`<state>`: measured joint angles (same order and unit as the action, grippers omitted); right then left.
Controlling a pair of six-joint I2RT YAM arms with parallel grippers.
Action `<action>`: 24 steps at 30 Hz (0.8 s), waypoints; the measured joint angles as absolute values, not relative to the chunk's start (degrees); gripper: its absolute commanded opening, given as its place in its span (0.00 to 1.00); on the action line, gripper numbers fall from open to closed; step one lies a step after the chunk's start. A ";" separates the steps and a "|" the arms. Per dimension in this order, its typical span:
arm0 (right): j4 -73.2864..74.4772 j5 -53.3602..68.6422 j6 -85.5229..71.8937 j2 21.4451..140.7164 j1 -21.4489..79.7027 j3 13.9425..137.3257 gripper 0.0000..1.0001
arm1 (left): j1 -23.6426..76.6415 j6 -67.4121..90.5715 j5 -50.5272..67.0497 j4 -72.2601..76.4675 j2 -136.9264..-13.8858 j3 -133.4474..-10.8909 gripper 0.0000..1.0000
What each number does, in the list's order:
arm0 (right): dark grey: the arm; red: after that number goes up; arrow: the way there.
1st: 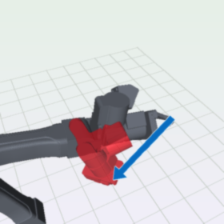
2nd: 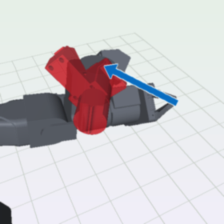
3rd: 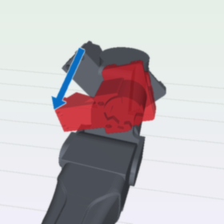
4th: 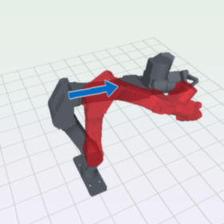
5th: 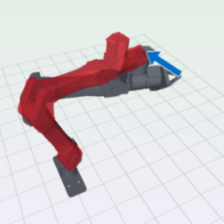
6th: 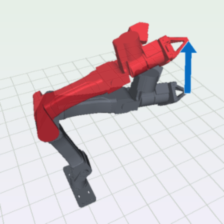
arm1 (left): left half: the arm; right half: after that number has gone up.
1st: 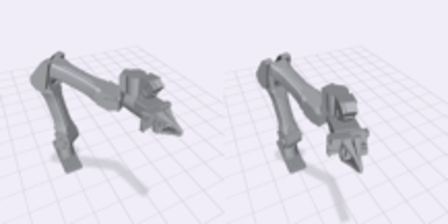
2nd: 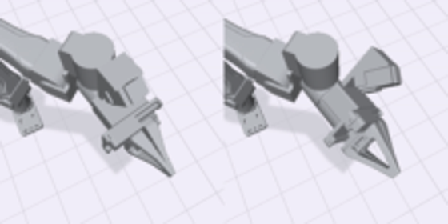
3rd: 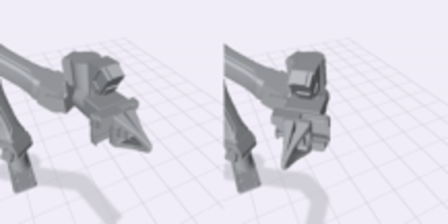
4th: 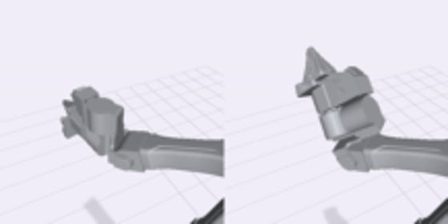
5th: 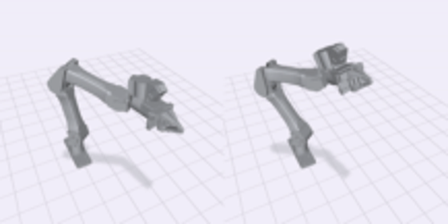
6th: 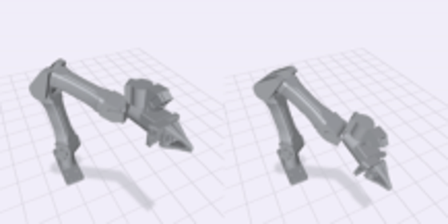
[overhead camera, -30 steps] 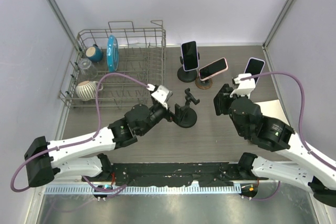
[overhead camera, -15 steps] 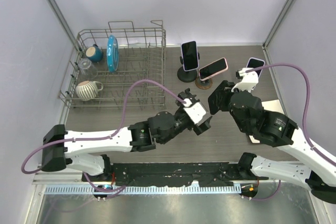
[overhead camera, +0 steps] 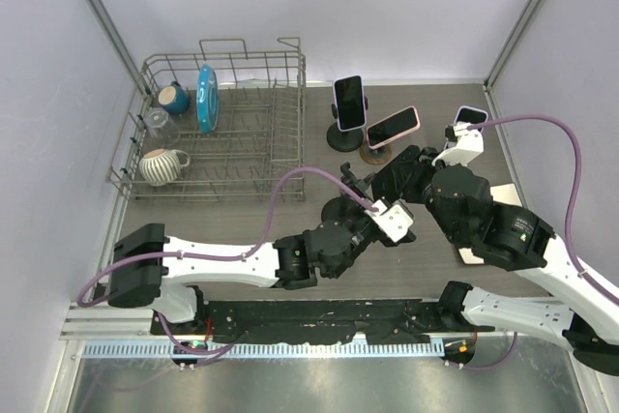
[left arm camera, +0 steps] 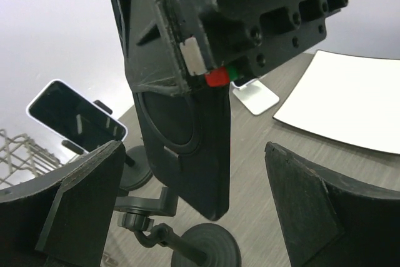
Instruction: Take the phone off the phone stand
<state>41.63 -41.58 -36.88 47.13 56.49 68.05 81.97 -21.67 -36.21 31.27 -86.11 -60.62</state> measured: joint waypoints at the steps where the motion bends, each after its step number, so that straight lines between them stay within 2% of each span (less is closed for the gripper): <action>1: 41.41 -41.23 -37.39 47.11 56.49 68.05 0.01 | 82.11 -22.55 -37.28 32.53 -86.83 -60.77 0.96; 6: 40.32 -40.16 -38.96 46.37 56.49 68.05 0.01 | 82.67 -27.29 -41.91 37.65 -89.91 -61.73 0.85; 9: 40.05 -39.92 -39.68 45.56 56.49 68.03 0.01 | 83.35 -30.22 -44.23 40.69 -91.39 -62.41 0.73; 10: 39.81 -39.90 -39.86 45.28 56.49 67.96 0.01 | 83.59 -30.83 -44.88 41.28 -91.77 -62.63 0.62; 13: 38.85 -39.68 -40.53 44.42 56.49 67.44 0.02 | 84.44 -33.30 -46.59 43.55 -92.77 -62.92 0.44; 14: 38.59 -39.68 -40.66 44.16 56.49 67.16 0.03 | 84.71 -33.98 -47.29 43.97 -92.97 -62.92 0.33; 17: 38.00 -39.88 -41.69 43.48 56.42 66.17 0.12 | 85.25 -36.38 -48.88 44.64 -93.30 -62.94 0.15; 19: 37.39 -40.23 -43.20 43.29 56.38 65.41 0.26 | 85.78 -38.37 -50.22 44.82 -93.73 -63.00 0.03; 20: 37.10 -40.56 -43.86 43.20 56.38 64.90 0.32 | 85.97 -39.38 -50.85 44.80 -93.91 -63.02 0.00; 21: 36.77 -40.64 -44.51 42.92 56.25 64.31 0.43 | 86.19 -40.01 -51.66 44.80 -94.06 -63.00 0.00; 23: 36.32 -40.64 -44.97 42.22 56.07 63.29 0.54 | 86.46 -40.69 -52.51 44.75 -94.13 -63.00 0.00; 24: 35.70 -40.23 -44.56 41.50 56.12 62.67 0.62 | 86.65 -40.27 -52.90 44.97 -94.11 -63.00 0.00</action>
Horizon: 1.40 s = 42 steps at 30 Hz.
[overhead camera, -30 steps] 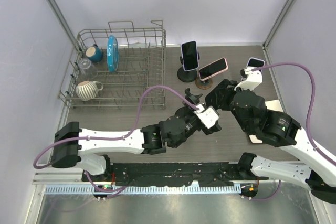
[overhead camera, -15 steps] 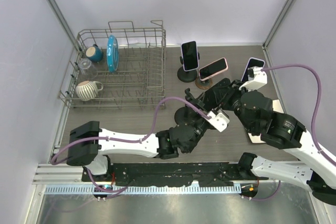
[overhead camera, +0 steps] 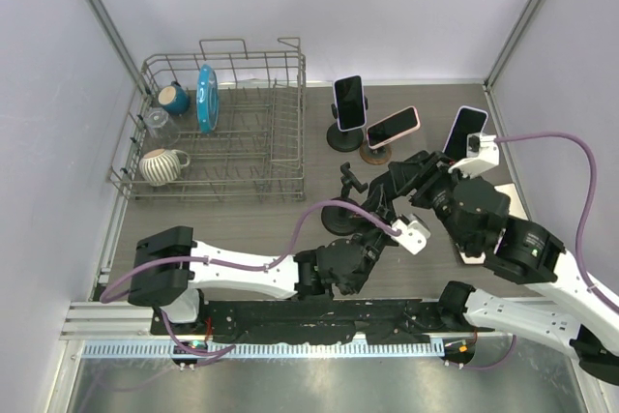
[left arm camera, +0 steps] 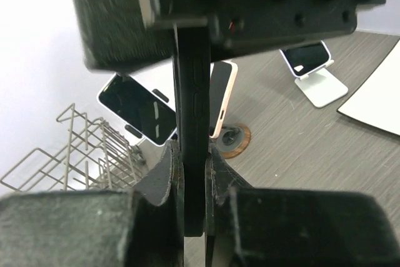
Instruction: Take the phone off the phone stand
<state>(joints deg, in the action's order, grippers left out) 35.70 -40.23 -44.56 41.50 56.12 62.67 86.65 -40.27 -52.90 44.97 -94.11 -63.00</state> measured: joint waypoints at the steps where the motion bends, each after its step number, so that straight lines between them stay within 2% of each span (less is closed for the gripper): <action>1: 34.72 -39.81 -44.29 40.62 56.16 62.08 0.65 | 86.87 -39.83 -53.19 45.10 -94.11 -63.00 0.00; 5: 30.61 -38.83 -43.35 36.95 56.18 60.82 0.81 | 87.81 -38.39 -54.72 45.04 -93.97 -62.98 0.00; 9: 27.42 -38.54 -41.60 33.89 56.18 60.80 0.87 | 88.05 -33.87 -55.92 41.63 -91.26 -61.93 0.00; 16: 25.61 -39.11 -38.26 30.96 56.18 60.49 0.89 | 86.48 -15.75 -54.13 23.31 -79.77 -60.49 0.00; 21: 25.30 -40.64 -36.45 28.88 56.18 59.40 0.89 | 80.44 2.35 -46.54 6.48 -70.06 -60.03 0.00; 30: 25.41 -44.03 -33.93 27.66 56.18 57.41 0.89 | 72.29 24.58 -36.23 -16.80 -53.49 -54.83 0.00; 35: 25.45 -45.28 -32.73 27.70 56.18 56.71 0.89 | 65.39 34.89 -29.85 -24.88 -46.06 -46.68 0.00; 42: 25.50 -46.28 -31.70 28.16 56.18 55.70 0.89 | 56.38 47.20 -17.52 -28.95 -40.07 -27.57 0.00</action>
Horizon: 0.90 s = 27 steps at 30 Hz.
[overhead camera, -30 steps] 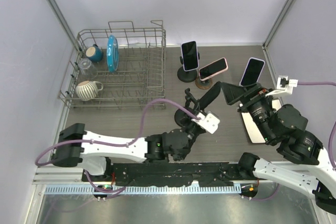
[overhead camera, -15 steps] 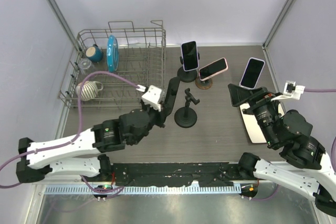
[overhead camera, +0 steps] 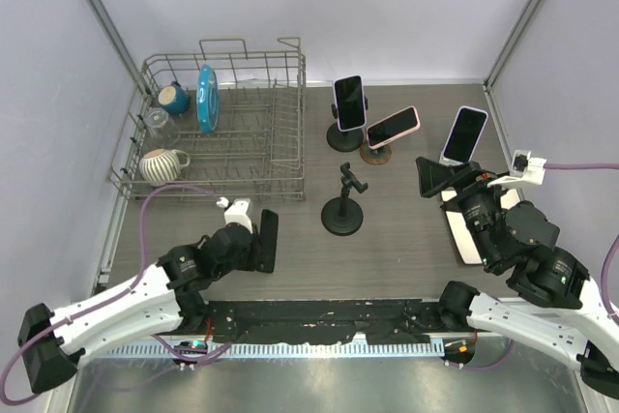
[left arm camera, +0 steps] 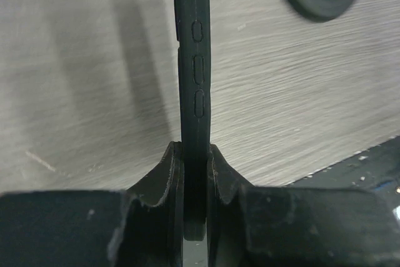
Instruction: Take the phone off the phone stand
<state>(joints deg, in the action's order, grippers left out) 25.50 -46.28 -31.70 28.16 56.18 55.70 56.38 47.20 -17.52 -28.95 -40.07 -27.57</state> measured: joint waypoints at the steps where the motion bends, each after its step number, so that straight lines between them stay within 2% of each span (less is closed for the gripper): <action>1: 25.56 -46.37 -31.62 28.29 56.18 55.44 0.89 | 54.68 48.75 -15.70 -28.97 -39.09 -24.86 0.00; 6: 25.71 -46.17 -31.44 29.41 56.18 54.89 0.89 | 44.64 54.76 -5.87 -22.59 -36.51 -16.47 0.00; 13: 25.74 -45.32 -31.35 29.50 56.18 53.41 0.89 | 35.77 58.70 5.06 -13.87 -38.17 -11.99 0.01; 14: 25.76 -45.28 -31.38 29.50 56.18 53.21 0.89 | 35.27 58.94 5.74 -13.43 -38.20 -11.84 0.04; 15: 25.76 -45.25 -31.38 29.47 56.18 52.99 0.89 | 34.98 59.22 6.15 -13.41 -38.20 -11.84 0.13; 18: 25.76 -45.15 -31.38 29.45 56.18 52.45 0.89 | 34.74 59.61 5.96 -14.41 -37.12 -11.84 0.28; 27: 25.76 -43.75 -31.35 30.63 56.18 52.25 0.89 | 34.74 58.81 -1.06 -27.70 -30.00 -13.28 0.57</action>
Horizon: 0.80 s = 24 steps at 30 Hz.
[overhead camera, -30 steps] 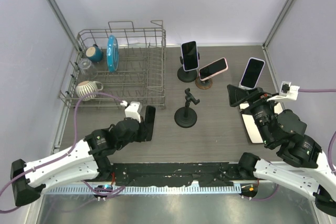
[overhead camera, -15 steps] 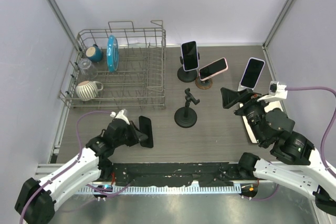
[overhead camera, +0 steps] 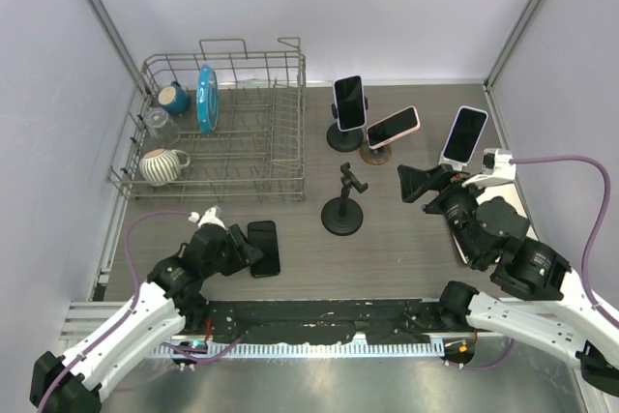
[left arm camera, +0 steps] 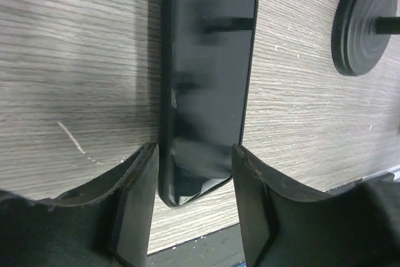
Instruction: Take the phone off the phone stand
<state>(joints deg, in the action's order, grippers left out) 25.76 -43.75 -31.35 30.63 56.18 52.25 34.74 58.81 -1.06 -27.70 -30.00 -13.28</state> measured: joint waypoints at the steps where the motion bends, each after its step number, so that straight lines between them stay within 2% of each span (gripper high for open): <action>1: 25.76 -43.51 -31.33 30.96 56.18 52.25 0.89 | 34.74 58.63 -1.69 -28.53 -29.67 -13.43 0.59; 11: 25.80 -39.66 -30.28 33.74 56.18 51.90 0.89 | 34.74 57.95 -6.24 -33.82 -29.54 -17.28 0.98; 15: 26.20 -34.46 -27.64 36.51 56.18 51.90 0.89 | 34.74 56.95 -7.66 -37.19 -27.92 -22.04 1.00; 24: 30.41 -20.21 -20.60 48.80 56.21 52.53 0.88 | 34.74 46.46 -13.74 -41.39 -27.81 -43.22 1.00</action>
